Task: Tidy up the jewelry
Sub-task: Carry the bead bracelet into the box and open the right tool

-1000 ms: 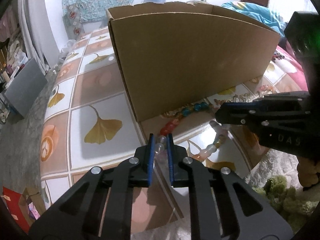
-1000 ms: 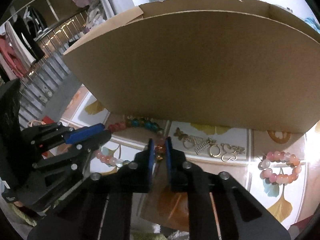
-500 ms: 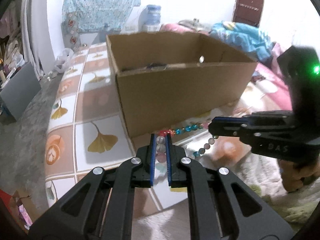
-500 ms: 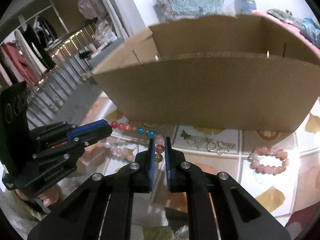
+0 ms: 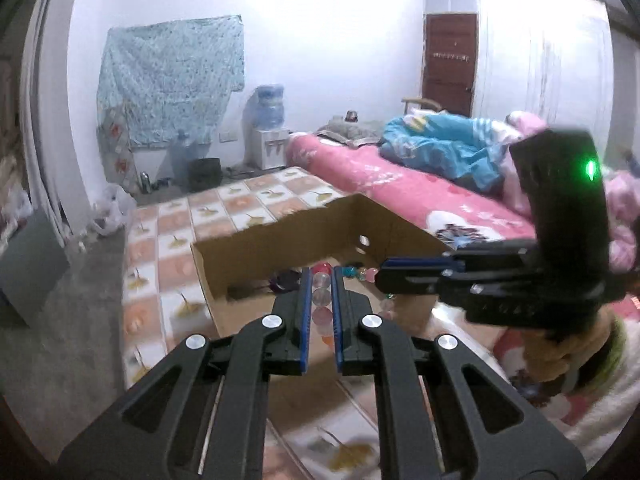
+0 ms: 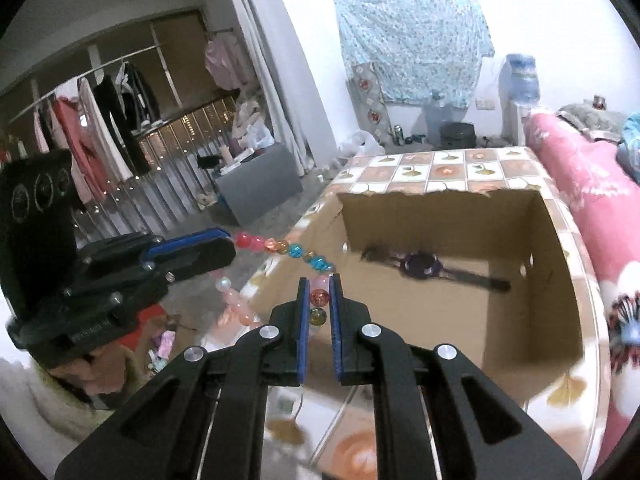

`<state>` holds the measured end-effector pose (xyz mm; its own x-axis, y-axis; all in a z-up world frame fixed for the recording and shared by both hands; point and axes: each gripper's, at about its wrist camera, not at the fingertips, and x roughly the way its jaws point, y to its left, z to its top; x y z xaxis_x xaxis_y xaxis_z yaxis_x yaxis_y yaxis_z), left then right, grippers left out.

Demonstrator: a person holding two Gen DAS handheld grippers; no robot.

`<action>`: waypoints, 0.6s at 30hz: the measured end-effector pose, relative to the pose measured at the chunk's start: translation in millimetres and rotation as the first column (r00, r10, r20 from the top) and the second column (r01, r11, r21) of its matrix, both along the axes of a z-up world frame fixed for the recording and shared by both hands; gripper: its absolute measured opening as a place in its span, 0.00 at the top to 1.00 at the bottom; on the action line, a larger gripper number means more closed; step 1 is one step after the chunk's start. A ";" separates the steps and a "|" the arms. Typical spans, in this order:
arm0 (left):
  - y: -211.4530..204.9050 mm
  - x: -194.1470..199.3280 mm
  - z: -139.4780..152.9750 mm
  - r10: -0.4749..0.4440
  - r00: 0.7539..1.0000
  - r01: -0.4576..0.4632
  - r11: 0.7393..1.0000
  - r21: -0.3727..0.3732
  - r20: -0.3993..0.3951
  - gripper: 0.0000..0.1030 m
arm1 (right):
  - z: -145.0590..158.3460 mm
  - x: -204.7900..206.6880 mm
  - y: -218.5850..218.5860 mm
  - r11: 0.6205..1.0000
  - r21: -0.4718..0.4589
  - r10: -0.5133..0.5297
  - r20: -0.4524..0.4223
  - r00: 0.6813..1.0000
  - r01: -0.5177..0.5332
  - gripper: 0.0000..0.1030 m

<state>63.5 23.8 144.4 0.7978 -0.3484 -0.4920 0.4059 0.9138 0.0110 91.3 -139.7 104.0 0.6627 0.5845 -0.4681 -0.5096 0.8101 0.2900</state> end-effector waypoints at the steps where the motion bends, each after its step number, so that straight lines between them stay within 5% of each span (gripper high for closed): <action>1: -2.2 12.6 -1.7 0.004 1.000 -0.003 1.000 0.014 -0.019 0.92 | 0.2 11.3 0.2 1.000 0.011 0.010 -0.029 1.000 -0.009 0.91; 9: -4.5 99.3 -51.0 0.062 0.968 -0.034 0.992 0.118 -0.243 0.92 | -35.8 121.8 20.1 0.999 -0.034 0.018 -0.377 0.926 -0.033 0.90; 13: -1.6 103.3 -61.5 0.073 0.961 -0.041 0.992 0.123 -0.268 0.87 | -54.5 134.5 29.8 0.997 -0.072 0.003 -0.435 0.900 -0.038 0.90; 18: 6.2 97.3 -60.2 0.088 0.965 -0.068 0.993 0.092 -0.246 0.80 | -52.7 129.6 19.8 0.999 -0.027 0.011 -0.412 0.911 -0.025 0.89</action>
